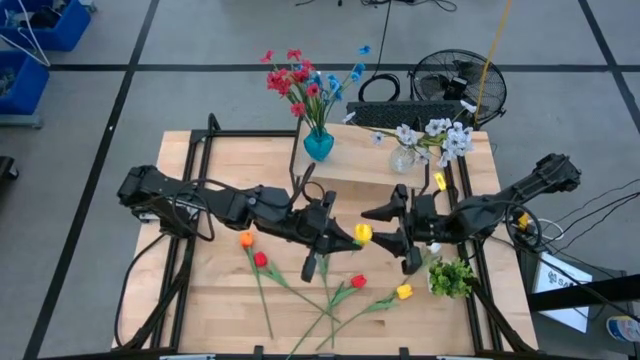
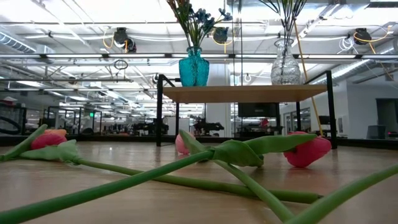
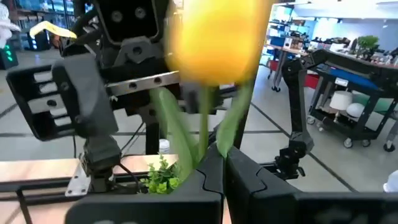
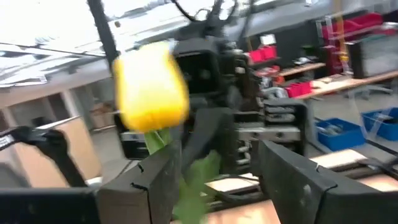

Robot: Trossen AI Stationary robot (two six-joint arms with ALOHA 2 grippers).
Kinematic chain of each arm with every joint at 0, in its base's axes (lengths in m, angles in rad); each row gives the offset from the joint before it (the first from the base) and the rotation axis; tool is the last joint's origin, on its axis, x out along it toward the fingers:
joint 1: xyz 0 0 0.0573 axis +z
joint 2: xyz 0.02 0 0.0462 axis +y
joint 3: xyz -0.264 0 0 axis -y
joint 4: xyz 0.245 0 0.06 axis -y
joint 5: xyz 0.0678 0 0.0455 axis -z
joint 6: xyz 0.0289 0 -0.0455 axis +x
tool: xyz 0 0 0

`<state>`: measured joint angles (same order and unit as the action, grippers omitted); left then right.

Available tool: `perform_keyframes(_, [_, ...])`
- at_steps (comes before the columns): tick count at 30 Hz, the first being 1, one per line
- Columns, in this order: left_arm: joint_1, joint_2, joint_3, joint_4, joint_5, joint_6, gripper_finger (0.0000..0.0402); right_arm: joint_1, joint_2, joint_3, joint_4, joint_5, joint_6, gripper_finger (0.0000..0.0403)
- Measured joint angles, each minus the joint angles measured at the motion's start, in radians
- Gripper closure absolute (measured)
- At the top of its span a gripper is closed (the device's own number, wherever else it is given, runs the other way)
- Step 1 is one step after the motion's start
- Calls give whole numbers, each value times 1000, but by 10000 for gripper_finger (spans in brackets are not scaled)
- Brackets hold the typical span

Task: Pick and place flowers into a vace then onto a shelf
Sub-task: Put the left yellow tulip into the transparent vase

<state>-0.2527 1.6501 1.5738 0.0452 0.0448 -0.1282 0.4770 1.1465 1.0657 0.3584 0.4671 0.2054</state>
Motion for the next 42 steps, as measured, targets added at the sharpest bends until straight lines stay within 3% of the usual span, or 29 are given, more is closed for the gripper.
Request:
perform_keyframes(21, [-17, -9, 1, 17, 29, -43, 400, -3, 0, 0, -30, -1, -65, 195])
perform_keyframes(29, [-17, -9, 1, 18, 36, -43, 400, -4, 0, 0, -33, -132, -60, 195])
perform_keyframes(42, [-6, 2, 0, 19, 87, -64, 400, -64, 16, 0, -7, -131, -8, 195])
